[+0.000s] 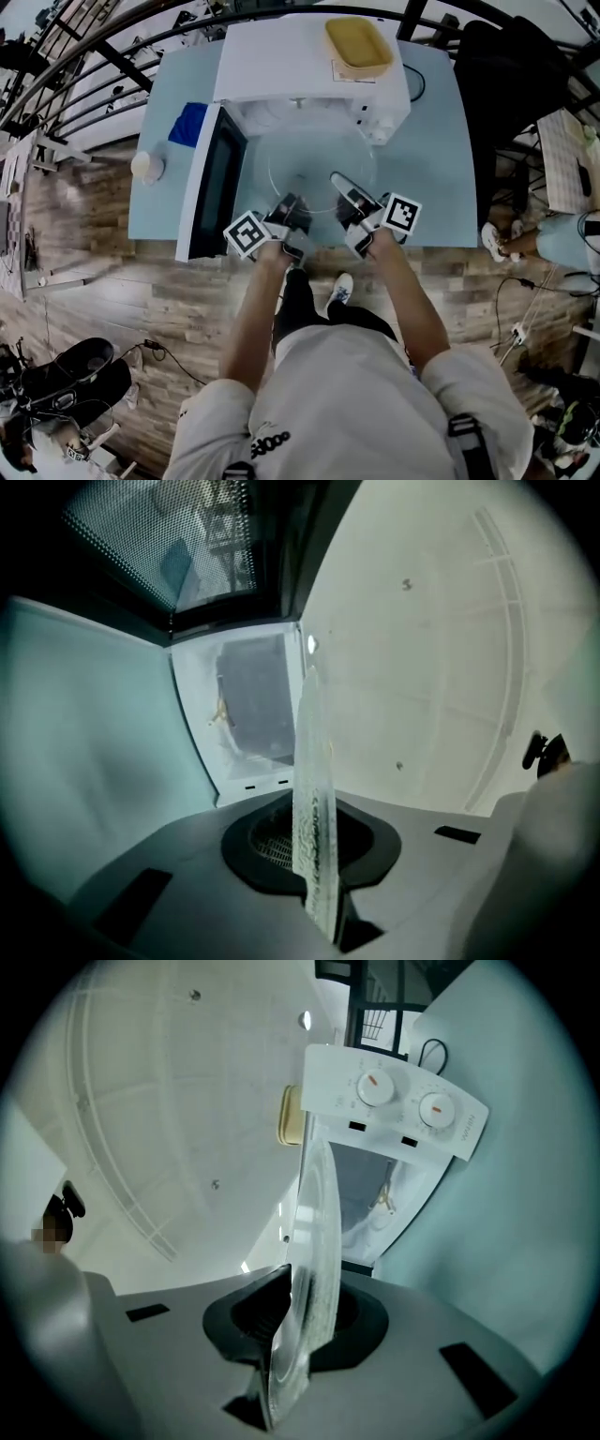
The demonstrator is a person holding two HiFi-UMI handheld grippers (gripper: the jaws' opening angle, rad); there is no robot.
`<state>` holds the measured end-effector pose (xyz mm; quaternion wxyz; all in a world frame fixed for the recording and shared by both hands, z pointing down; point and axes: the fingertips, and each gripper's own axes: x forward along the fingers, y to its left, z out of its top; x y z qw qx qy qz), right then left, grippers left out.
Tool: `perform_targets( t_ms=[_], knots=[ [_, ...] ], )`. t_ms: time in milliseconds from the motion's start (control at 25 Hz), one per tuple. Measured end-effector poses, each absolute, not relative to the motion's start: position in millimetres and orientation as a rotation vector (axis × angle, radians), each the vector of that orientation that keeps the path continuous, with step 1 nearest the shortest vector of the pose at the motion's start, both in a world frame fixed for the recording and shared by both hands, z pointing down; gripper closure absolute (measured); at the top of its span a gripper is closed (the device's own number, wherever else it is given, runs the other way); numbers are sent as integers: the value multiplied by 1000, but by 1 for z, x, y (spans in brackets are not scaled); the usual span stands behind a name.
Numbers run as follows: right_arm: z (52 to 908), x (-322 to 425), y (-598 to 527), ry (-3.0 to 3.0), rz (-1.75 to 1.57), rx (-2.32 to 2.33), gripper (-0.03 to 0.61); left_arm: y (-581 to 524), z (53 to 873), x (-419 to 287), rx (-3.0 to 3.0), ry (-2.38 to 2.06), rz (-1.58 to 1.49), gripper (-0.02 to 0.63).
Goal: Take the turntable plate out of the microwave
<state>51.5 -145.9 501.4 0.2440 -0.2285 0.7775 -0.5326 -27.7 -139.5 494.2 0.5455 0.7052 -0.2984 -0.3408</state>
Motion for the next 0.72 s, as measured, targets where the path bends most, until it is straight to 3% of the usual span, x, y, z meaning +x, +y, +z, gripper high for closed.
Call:
perform_targets(
  t_ms=[720],
  knots=[
    [343, 76, -31, 2293, -1175, -586, 534, -22, 338, -3, 1863, -653, -929, 577]
  ],
)
